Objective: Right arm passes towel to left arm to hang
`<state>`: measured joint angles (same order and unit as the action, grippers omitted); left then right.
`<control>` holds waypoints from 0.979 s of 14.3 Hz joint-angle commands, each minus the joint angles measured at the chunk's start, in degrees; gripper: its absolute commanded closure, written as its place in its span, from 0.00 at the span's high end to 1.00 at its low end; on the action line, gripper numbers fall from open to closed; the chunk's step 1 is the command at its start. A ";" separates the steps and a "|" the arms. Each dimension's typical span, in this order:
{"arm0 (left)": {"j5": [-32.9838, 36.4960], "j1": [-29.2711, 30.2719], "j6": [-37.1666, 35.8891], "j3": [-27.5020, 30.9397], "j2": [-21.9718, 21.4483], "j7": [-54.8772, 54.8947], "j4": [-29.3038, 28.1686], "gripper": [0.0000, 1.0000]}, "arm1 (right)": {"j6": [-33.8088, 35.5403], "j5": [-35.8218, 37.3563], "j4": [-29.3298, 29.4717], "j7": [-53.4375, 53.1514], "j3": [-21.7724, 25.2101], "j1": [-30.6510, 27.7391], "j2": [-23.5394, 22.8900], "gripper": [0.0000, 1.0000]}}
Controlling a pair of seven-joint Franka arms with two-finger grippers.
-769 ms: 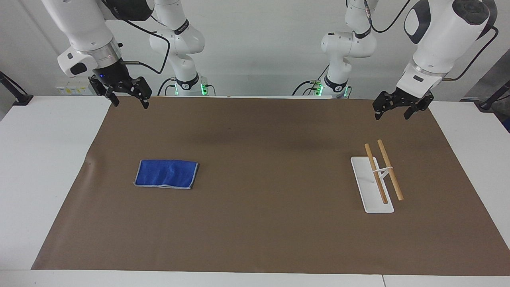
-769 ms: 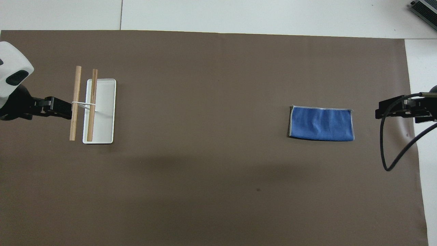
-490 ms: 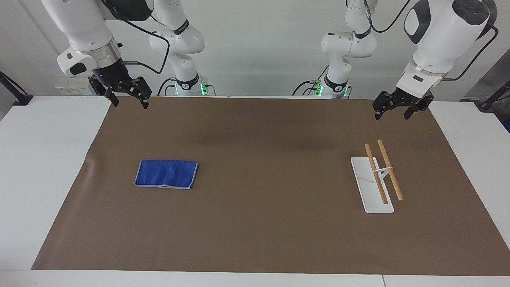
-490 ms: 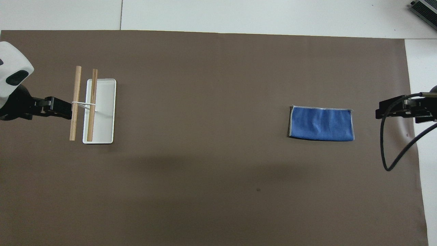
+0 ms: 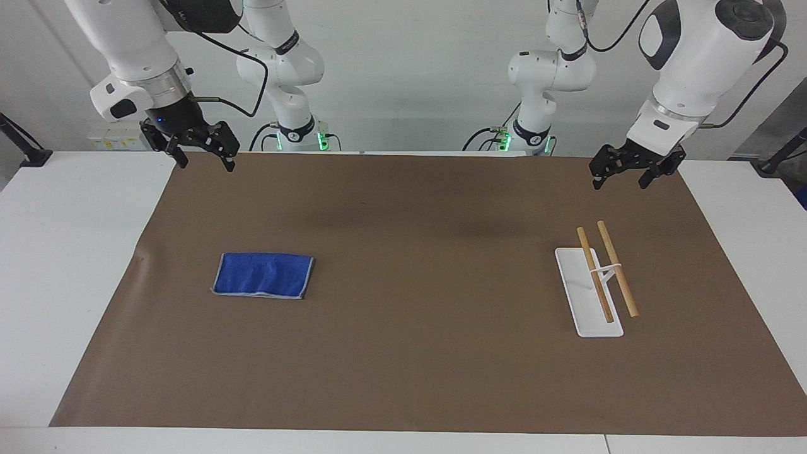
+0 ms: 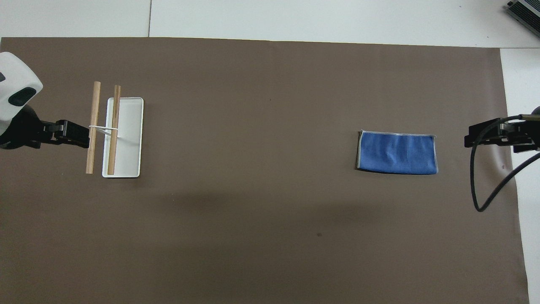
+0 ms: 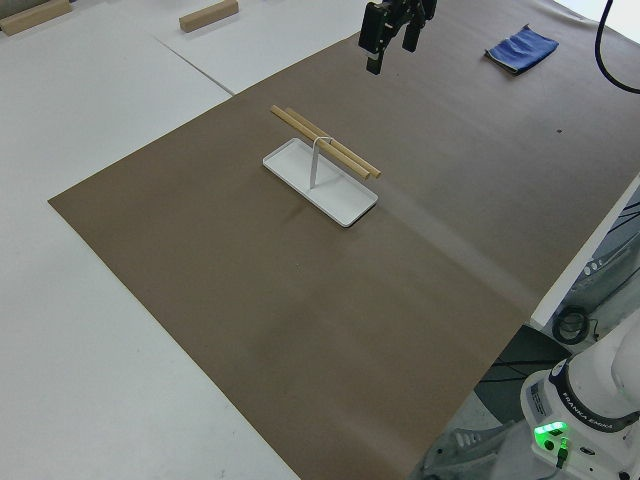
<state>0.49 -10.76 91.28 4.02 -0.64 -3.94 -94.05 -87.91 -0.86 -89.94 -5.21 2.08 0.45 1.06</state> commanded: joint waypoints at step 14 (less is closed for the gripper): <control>-0.58 -0.31 -0.05 0.19 -1.47 -0.19 -1.66 1.00 | -26.59 0.07 -24.04 -0.06 0.29 -0.63 1.50 1.00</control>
<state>0.49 -10.76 91.28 4.02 -0.64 -3.94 -94.12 -110.28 -0.87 -110.29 -5.21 2.48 0.23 2.21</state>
